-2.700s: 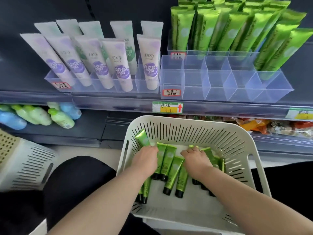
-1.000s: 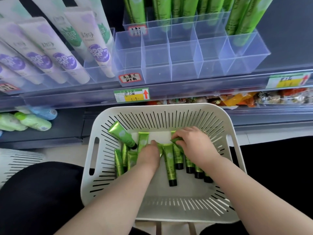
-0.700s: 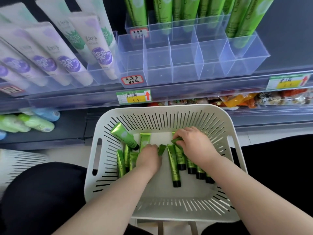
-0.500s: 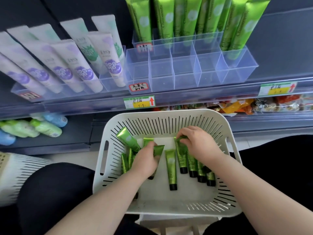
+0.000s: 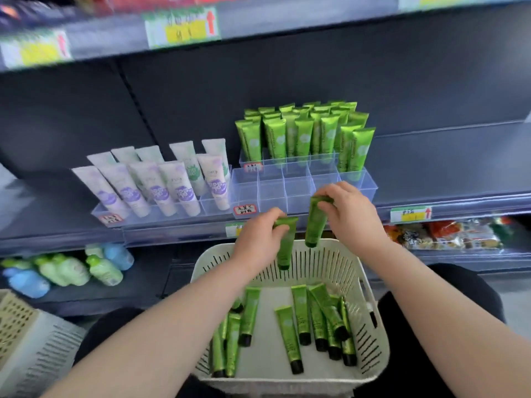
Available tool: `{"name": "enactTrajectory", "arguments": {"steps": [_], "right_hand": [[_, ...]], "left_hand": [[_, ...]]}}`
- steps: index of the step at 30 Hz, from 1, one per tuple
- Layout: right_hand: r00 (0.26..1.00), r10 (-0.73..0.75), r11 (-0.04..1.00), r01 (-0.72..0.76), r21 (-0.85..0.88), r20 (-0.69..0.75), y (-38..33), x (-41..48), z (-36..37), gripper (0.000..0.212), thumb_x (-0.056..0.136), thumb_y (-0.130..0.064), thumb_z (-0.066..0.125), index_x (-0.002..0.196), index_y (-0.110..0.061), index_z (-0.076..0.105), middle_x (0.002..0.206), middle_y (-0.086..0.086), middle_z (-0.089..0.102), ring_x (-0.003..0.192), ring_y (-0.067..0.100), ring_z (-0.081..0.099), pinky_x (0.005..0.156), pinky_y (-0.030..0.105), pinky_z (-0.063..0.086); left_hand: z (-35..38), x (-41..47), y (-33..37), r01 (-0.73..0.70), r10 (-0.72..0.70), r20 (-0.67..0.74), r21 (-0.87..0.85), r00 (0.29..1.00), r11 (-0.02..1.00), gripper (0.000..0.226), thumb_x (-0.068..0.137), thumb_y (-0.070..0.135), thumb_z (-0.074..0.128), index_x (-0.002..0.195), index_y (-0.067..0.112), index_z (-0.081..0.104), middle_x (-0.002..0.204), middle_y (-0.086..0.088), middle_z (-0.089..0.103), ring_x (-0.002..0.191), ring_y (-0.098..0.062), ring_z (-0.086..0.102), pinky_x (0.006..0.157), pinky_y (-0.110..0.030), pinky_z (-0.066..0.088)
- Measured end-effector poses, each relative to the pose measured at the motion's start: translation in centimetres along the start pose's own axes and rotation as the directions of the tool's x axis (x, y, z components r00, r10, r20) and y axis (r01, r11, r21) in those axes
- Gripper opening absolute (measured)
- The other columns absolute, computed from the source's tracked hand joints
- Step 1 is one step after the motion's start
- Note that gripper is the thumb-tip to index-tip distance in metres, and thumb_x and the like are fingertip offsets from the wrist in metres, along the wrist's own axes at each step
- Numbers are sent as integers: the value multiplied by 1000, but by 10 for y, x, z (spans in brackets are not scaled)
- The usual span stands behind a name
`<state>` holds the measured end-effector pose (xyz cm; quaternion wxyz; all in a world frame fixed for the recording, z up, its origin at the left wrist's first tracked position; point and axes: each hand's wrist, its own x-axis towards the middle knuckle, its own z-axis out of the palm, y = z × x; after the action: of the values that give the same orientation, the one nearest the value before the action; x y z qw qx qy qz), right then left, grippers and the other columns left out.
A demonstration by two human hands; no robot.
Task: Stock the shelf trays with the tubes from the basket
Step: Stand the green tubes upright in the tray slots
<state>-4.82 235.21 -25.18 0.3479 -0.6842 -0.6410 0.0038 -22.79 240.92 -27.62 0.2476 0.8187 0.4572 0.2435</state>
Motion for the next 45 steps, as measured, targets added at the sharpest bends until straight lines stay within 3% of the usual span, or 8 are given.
{"name": "enactTrajectory", "arguments": {"steps": [8, 14, 18, 23, 27, 32, 37, 45], "right_hand": [[973, -5, 998, -11, -69, -230, -2, 74, -53, 21, 94, -16, 52, 111, -19, 64, 106, 2, 63, 96, 27, 57, 80, 40, 45], [951, 25, 997, -47, -64, -309, 16, 116, -43, 20, 94, -15, 52, 108, -21, 65, 104, 1, 62, 89, 27, 58, 77, 39, 44], [973, 17, 992, -46, -120, -231, 33, 135, -27, 21, 95, -15, 52, 111, -19, 65, 104, 4, 63, 91, 30, 59, 81, 40, 41], [999, 39, 966, -46, -253, -31, 44, 141, -12, 27, 93, -14, 52, 117, -22, 63, 106, 3, 64, 92, 31, 61, 84, 39, 41], [999, 31, 956, -26, -293, 12, 51, 144, -6, 37, 90, -7, 54, 122, -26, 60, 108, 2, 64, 98, 28, 60, 71, 31, 37], [996, -73, 948, 52, -313, -57, 57, 146, -13, 44, 85, -1, 58, 122, -22, 60, 105, 4, 63, 101, 29, 54, 74, 36, 40], [970, -187, 915, 115, -386, -155, 70, 137, -20, 42, 70, 6, 69, 105, -18, 68, 89, 3, 66, 82, 32, 58, 61, 33, 38], [939, -306, 858, 200, -473, -157, 77, 115, -24, 39, 67, 3, 72, 99, -19, 69, 94, -2, 66, 81, 27, 58, 60, 30, 32]], "left_hand": [[-54, 56, 61, -36, 8, -308, -86, 951, 996, 20, 95, 22, 57, 114, 19, 62, 87, 2, 62, 78, -16, 55, 69, -28, 41], [-59, 95, 65, -5, -21, -356, -73, 934, 997, 22, 95, 21, 57, 116, 18, 63, 83, 4, 60, 69, -8, 51, 63, -25, 37], [-58, 120, 66, 0, -42, -373, -112, 927, 994, 22, 95, 20, 57, 116, 18, 63, 80, 2, 60, 66, -6, 52, 64, -24, 37], [-52, 143, 71, -10, -17, -356, -72, 934, 997, 27, 97, 22, 54, 124, 18, 60, 80, 3, 59, 75, -17, 57, 73, -31, 47], [-43, 166, 74, -24, -16, -338, -115, 941, 993, 26, 98, 20, 52, 122, 16, 60, 96, -8, 67, 88, -26, 63, 80, -35, 51], [-27, 193, 85, -23, 5, -288, -61, 958, 998, 27, 99, 19, 50, 124, 17, 60, 101, -7, 66, 90, -24, 59, 77, -31, 45], [-9, 207, 86, -40, 45, -196, 30, 980, 999, 24, 100, 18, 49, 120, 18, 61, 102, -6, 66, 85, -22, 56, 71, -29, 44], [7, 215, 76, -46, 55, -66, 124, 996, 991, 24, 100, 14, 49, 117, 18, 64, 111, -7, 65, 93, -24, 55, 76, -29, 43]]}}
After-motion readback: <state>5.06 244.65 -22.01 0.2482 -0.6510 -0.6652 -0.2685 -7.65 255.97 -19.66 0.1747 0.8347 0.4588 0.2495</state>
